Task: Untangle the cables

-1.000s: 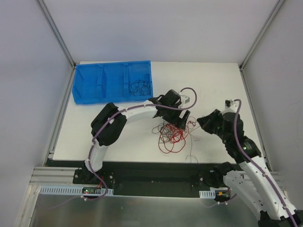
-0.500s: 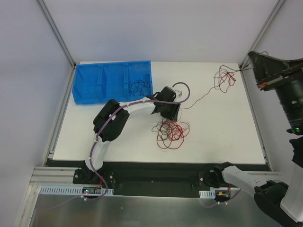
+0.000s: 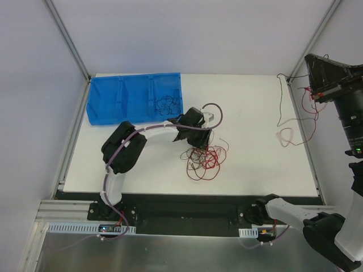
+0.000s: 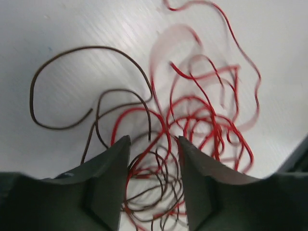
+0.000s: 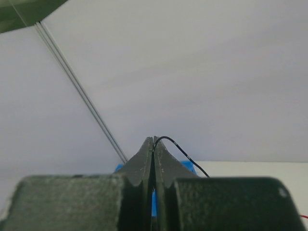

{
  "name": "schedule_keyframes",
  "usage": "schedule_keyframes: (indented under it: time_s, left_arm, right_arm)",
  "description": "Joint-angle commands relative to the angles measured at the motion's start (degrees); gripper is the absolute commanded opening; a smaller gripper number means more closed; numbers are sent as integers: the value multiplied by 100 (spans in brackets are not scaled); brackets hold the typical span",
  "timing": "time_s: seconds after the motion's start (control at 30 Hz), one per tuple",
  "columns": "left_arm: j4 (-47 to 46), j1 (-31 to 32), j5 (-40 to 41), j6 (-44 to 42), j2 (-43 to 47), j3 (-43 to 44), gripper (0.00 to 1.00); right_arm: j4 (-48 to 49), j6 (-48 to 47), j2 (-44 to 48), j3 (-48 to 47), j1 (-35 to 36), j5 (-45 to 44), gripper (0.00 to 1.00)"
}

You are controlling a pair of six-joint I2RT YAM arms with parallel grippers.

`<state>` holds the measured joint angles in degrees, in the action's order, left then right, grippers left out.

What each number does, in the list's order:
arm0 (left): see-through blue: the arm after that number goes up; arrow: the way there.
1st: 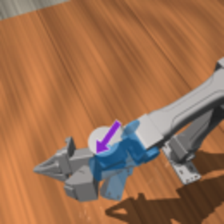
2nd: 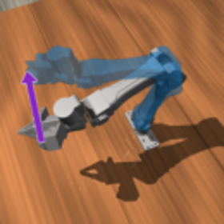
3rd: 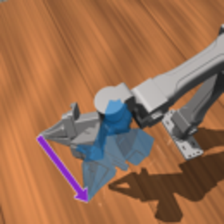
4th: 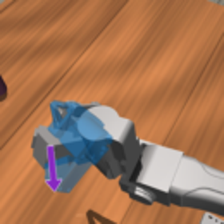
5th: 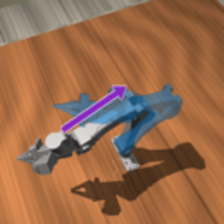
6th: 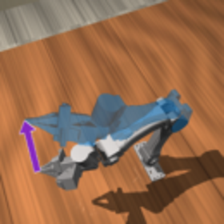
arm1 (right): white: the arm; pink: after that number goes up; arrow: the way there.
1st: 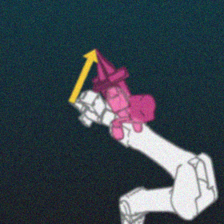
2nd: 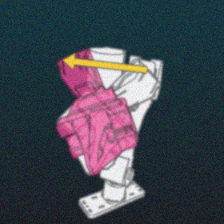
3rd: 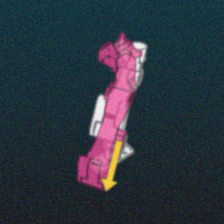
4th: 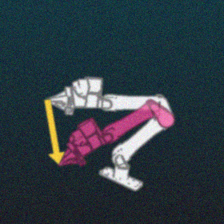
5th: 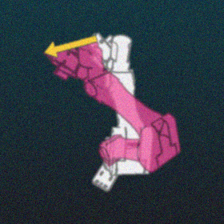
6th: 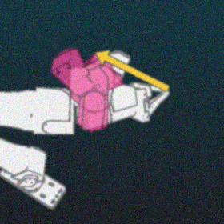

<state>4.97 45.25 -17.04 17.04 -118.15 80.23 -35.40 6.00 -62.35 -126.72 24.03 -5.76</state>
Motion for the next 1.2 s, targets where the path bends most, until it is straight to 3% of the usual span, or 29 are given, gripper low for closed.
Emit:
schedule_keyframes:
  time_s: [0.0, 0.07, 0.13, 0.2, 0.3, 0.37, 0.47, 0.57, 0.67, 0.7, 0.8, 0.97, 1.1, 1.17]
  left_arm:
    - [-479, -69, -1098, -332, 1669, -472, 53]
    - [-734, -61, -1537, -403, 2197, -482, 65]
    - [-857, -69, -1828, -429, 2611, -412, 71]
    - [-989, -69, -1969, -438, 2910, -367, 70]
    - [-1383, -69, -2040, -386, 3323, -472, 56]
    - [-1840, -69, -2119, -272, 3587, -717, 53]
    - [-2883, -61, -2347, 167, 3921, -1280, 54]
    - [-3703, -52, -2681, 659, 4001, -1571, 62]
    - [-4074, -8, -2779, 941, 3958, -1642, 67]
    - [-4092, 1, -2779, 942, 3923, -1624, 65]
    - [-4101, 1, -2656, 994, 3800, -1580, 46]
    - [-4110, 45, -2893, 1170, 3501, -1448, 32]
    - [-4153, 159, -2858, 1249, 3325, -1580, 28]
    - [-4153, 212, -2639, 1275, 3281, -1746, 34]
  right_arm:
    - [138, -345, 380, 848, -30, 48, 1]
    - [235, -354, 600, 1314, -21, 136, 1]
    - [340, -302, 793, 1701, -30, 285, 1]
    - [437, -214, 978, 2061, -30, 513, 1]
    - [569, -117, 1137, 2528, -30, 1181, 1]
    - [613, -90, 1224, 2809, -30, 1576, 1]
    - [788, 6, 1347, 3424, -21, 2016, 1]
    - [1008, 182, 1453, 3969, -30, 2245, 1]
    - [1157, 314, 1532, 4356, -30, 2421, 1]
    - [1227, 358, 1567, 4453, -21, 2448, 1]
    - [1368, 490, 1629, 4647, -30, 2518, 1]
    - [1378, 525, 1664, 4665, -30, 2545, 1]
    - [1386, 525, 1699, 4603, -39, 2475, 1]
    - [1386, 534, 1708, 4568, -21, 2457, 1]
